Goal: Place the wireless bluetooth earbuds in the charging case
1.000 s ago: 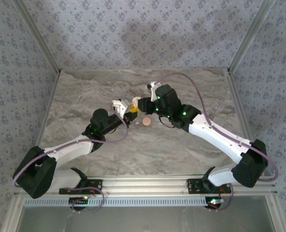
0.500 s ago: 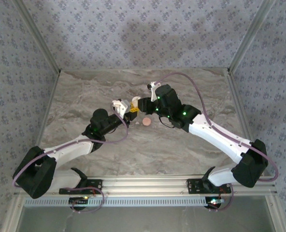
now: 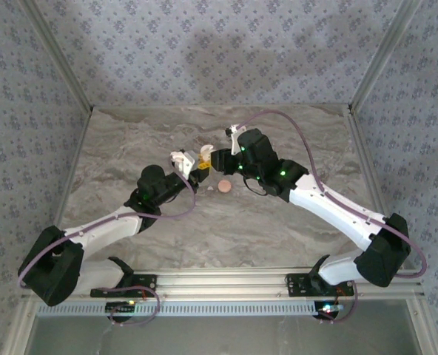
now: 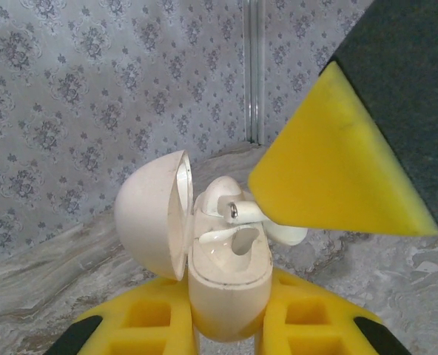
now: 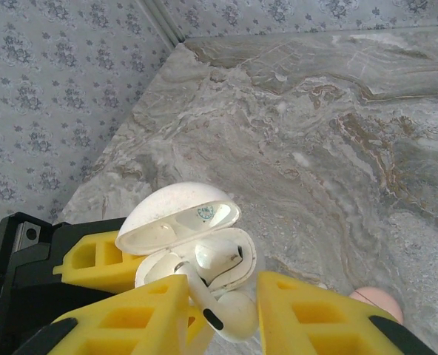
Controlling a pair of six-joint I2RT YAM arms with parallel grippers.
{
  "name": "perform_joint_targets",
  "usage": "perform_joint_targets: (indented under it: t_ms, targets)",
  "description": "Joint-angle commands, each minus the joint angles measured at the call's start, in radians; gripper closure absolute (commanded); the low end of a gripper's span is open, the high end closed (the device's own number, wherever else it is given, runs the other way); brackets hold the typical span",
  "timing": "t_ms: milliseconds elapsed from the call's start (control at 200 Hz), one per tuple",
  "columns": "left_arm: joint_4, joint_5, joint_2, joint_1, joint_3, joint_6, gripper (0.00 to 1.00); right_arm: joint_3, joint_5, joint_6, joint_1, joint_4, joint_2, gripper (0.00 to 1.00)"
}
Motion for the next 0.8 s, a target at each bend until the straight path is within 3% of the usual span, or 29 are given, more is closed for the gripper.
perform_joint_targets:
  t_ms: [0,330,795]
  targets:
    - [0.036,0.003,-0.036,-0.005,0.048,0.012,0.85,0.022,0.018,-0.009,0.003,-0.037,0.011,0.69]
    - [0.013,-0.010,-0.051,-0.004,0.046,0.007,0.85,0.025,0.014,-0.020,0.003,-0.040,0.009,0.65]
    - [-0.006,-0.021,-0.060,-0.004,0.038,0.005,0.85,0.028,-0.026,-0.037,-0.001,-0.020,-0.021,0.51]
